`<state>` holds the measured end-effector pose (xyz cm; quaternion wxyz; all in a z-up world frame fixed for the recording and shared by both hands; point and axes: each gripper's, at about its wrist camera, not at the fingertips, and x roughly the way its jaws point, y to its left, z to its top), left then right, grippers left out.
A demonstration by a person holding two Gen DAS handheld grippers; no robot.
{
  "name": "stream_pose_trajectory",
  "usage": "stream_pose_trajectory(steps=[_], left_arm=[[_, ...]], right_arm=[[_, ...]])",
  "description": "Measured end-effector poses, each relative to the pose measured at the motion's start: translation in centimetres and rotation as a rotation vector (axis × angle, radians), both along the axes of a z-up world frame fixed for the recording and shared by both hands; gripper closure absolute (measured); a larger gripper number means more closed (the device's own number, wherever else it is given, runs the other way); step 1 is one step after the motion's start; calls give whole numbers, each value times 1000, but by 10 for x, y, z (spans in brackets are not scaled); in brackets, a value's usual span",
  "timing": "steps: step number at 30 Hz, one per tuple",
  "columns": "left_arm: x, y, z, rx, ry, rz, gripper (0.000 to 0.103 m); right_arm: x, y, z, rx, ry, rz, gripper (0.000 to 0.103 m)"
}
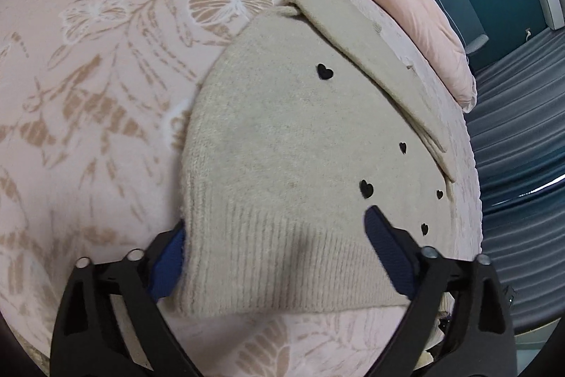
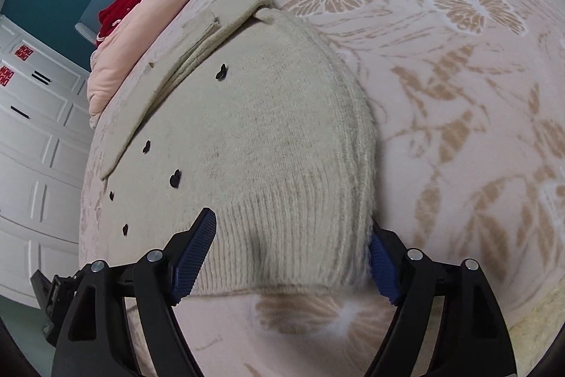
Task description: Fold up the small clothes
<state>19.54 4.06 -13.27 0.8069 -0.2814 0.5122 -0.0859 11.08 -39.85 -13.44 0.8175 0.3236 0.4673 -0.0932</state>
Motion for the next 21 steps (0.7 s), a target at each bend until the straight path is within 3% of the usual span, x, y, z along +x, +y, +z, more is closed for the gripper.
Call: stream_pose_trajectory(steps=[1,2,4,8,12,15,18,21], left_arm=[[4,-4,1,15,15,-28,52],[8,-6,3,39,29,-50,75],[9,-7,11,46,32,-80,94],[-5,6,44,13,-26,-71,96],[-32,27,70,-18,-56,-70,97],[-58,42,81,-40,-52,-67,97],[-97,48,95,17,-49,-123,97],[-146,50,99,75,-10,-206,97]], right_arm=[[3,-1,0,-14,23,8,88],[3,-4,1,4,22,2,91],[-4,-12,10,53,-28,-27,93],[-24,-15,47,37,-120,-8,95],[-50,-10,75,10,-156,40,96],[-75,-2,87,-22,-134,107,96],[-111,11,93,-76,-72,233,96],[-156,32,90,-152,19,429,96]])
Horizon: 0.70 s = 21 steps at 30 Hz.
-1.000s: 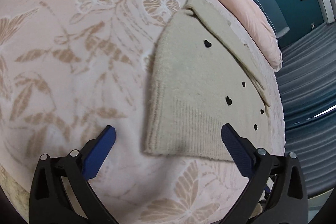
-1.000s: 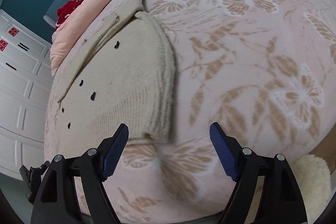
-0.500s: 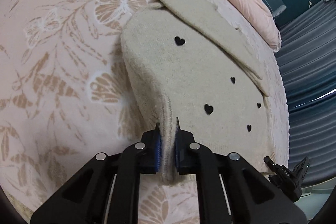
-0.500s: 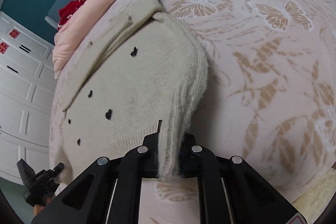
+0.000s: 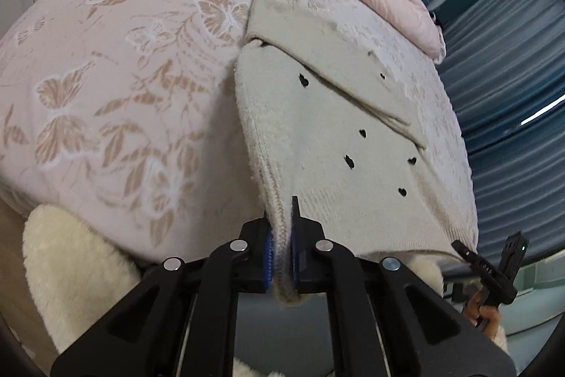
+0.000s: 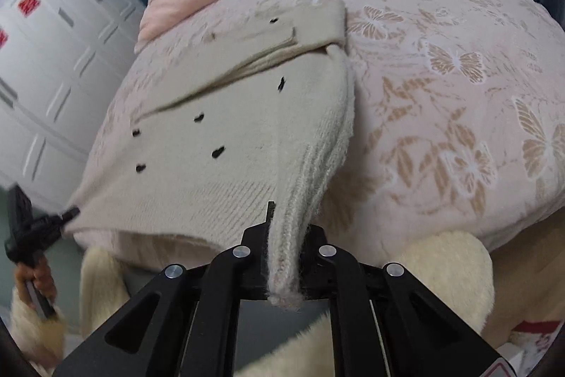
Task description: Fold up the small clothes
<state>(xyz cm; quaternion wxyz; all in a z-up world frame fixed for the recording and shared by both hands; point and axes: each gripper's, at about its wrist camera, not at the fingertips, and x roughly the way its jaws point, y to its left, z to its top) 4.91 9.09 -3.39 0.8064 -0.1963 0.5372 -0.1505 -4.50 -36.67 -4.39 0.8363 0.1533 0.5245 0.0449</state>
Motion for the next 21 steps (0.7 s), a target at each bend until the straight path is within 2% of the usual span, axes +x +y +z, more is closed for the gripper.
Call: stream_pose_trajectory(steps=[2,5,7,10,12,14,17,18,19,20,21], left_arm=[[-35,0,0,45,38,-60,97],[-83,1,8,71,76,-118,97],[-107,3,22,46,84,-137,97],[-112,4,53,11,27,-128,97],[-90,0,72,-20,-35,-119,97],[-49,-13,81,-2,-102,-113,96],[26,-36,71,40,-173,-80,92],[51,-44,61,66,-178,-58,91],[74,-46,48,75,-174,-15,80],[92,-49,34,92,-168,14,60],[103,-49,24,129,-163,56,56]], right_arm=[[-35,11,1,-29,55,121,96],[-81,21,12,2,109,240,96],[-98,23,28,54,95,270,96],[-91,15,62,90,-16,246,96],[-62,0,78,133,-113,184,96],[-20,-20,81,186,-195,84,95],[49,-50,56,223,-251,-98,91],[66,-58,44,225,-252,-178,85],[78,-65,32,218,-253,-252,79],[86,-67,23,186,-246,-313,75],[90,-70,16,151,-238,-366,68]])
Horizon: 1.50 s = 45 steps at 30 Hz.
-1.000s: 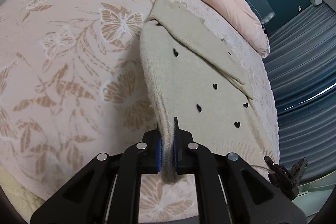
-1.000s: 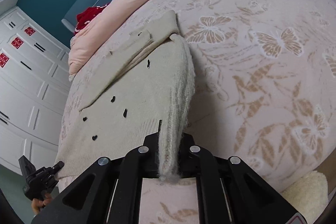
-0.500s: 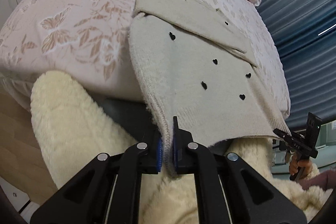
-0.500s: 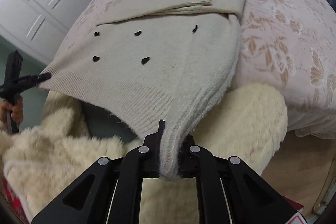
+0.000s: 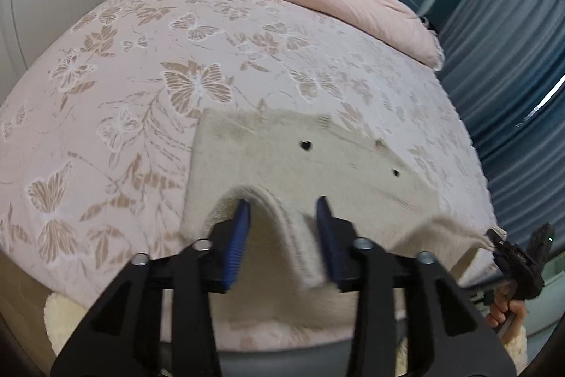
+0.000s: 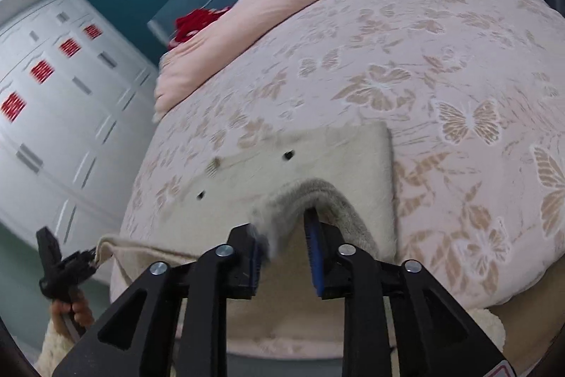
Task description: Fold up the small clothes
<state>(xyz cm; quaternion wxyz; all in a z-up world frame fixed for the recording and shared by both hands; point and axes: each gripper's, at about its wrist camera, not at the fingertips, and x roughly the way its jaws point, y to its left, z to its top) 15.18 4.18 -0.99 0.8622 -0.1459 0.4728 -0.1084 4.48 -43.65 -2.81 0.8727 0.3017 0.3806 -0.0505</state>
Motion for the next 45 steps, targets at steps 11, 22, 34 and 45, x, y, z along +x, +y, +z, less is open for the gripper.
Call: stream_pose_trajectory(steps=[11,22,34,45], left_arm=[[33,5,-54,57,6,-22,12],[98,-24,-108,-38,135,-118,55],[65,0,-7,-107,-100,-151,96],[75,-25,-51,-9,14,-198,96]], right_arm=[[21,4,-44,-113,73,3,39],[86,9,-90,-178,217,43,60],[56,12,3,-134,-9,83,91],[60,9,-70,-176,168,70,71]])
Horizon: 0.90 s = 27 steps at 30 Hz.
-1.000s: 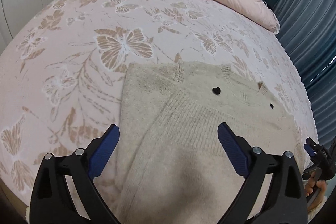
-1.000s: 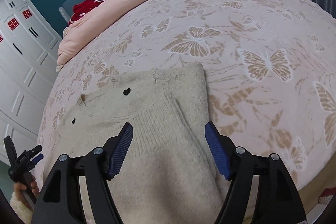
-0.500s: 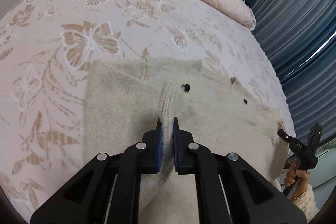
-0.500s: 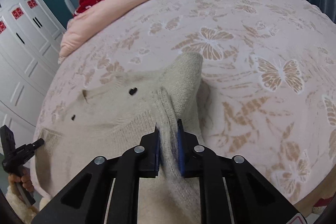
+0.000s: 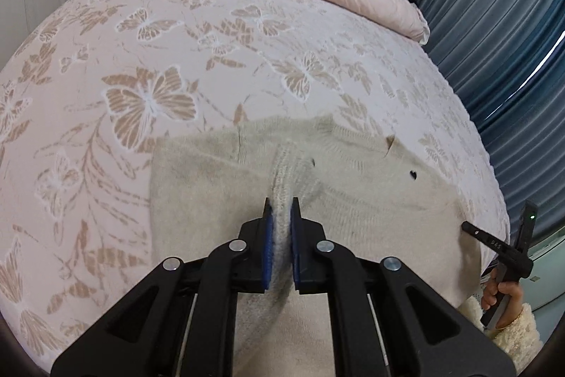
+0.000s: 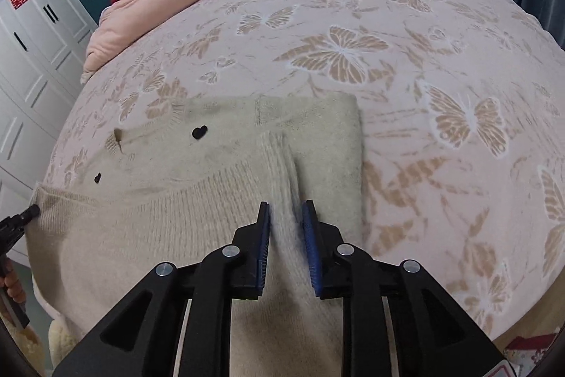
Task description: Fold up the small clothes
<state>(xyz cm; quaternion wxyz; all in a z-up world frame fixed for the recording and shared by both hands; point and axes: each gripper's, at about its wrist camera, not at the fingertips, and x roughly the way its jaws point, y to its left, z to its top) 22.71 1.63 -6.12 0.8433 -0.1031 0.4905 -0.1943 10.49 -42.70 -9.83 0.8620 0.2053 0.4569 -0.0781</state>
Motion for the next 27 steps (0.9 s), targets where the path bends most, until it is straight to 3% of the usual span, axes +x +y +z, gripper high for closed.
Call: stream_pose_trajectory(steps=[1,3,7,8,9,10,12,16,18,20,23,27], left_arm=[[-1,0,-7,3,10,3,96],[-2,3,-15,-8,25,17,96],[6,2,-19,-16,31,36,96],[9,2,-19,-22,34,40,96],[11,3,-19,-28,35,48,96],[11,4,-17,-38,31,55,96],[11,9,-7,-44,-1,73,96],[19,25,27,-78,-61,94,96],[29,29,43,-65,-102,106,96],[44,30,53,-61,-130,118,96],[75,22,39,-15,-106,122,96],[104,2,-29,102,17,137,96]], right_arm=[[-1,0,3,0,-13,2,58],[4,1,9,-27,-30,14,47],[35,0,2,-56,-1,41,46],[43,-1,-6,-39,34,43,48],[49,-2,-14,-16,65,47,85],[51,-1,-16,14,73,49,95],[43,4,6,29,-25,42,95],[30,-4,84,53,-239,25,96],[37,-13,112,47,-299,21,96],[54,-24,117,13,-300,6,96],[92,-39,69,-2,-166,-31,96],[120,-51,-28,54,41,-75,95]])
